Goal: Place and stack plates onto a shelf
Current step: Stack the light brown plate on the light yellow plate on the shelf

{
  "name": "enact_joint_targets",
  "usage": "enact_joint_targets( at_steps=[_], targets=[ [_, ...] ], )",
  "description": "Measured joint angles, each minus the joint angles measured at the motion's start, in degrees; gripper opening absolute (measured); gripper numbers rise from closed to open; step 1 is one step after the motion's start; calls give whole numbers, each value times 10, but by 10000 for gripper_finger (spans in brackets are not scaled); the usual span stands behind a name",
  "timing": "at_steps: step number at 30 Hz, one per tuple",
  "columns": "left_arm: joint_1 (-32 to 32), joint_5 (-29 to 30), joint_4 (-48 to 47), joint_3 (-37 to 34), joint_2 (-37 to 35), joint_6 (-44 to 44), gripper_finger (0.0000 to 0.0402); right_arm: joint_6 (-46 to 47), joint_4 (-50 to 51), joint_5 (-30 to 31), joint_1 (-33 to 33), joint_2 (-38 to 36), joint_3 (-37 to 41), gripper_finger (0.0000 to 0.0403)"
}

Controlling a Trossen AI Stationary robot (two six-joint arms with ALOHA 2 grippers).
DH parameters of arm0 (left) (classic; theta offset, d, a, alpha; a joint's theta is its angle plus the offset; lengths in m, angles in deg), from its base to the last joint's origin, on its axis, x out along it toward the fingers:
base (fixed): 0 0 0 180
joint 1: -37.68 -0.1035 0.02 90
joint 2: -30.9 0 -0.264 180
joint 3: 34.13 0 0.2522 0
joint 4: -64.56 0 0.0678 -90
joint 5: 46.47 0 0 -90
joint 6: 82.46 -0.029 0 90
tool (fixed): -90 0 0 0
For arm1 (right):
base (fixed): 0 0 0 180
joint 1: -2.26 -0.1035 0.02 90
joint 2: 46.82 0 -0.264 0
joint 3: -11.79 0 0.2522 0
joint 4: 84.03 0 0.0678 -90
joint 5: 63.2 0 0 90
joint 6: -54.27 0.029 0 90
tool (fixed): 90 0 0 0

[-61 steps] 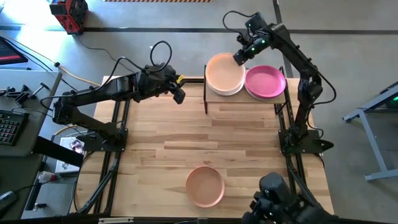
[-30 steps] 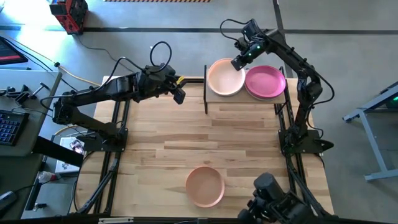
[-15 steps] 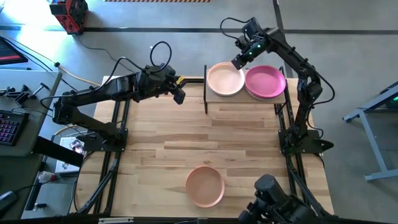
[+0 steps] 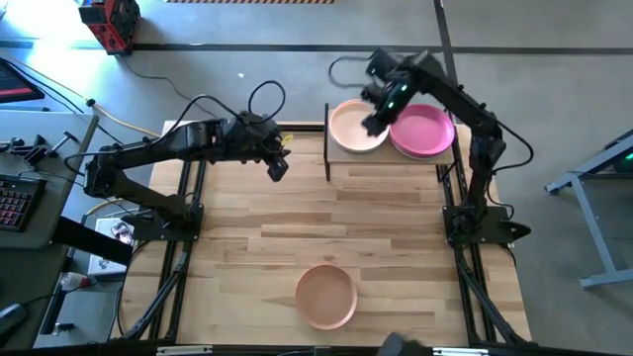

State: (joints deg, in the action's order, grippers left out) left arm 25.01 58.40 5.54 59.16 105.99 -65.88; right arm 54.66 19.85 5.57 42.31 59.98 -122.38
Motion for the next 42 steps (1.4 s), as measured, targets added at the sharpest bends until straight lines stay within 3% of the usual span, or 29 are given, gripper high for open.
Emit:
enact_joint_targets(
  at_steps=[10,20,27,34,42],
  targets=[
    [0,-9,-34,0,-1,-28,115,100,-1,40,-212,-4,39,92],
    [0,-8,-34,0,-1,-33,115,232,-25,92,-377,-4,182,92],
    [0,-8,-33,0,-1,-33,115,336,-80,89,-463,-4,267,92],
    [0,-8,-34,0,-1,-33,115,393,-141,96,-519,-4,291,92],
    [0,-8,-34,0,-1,-2,115,436,-230,161,-561,-4,295,92]
  ],
)
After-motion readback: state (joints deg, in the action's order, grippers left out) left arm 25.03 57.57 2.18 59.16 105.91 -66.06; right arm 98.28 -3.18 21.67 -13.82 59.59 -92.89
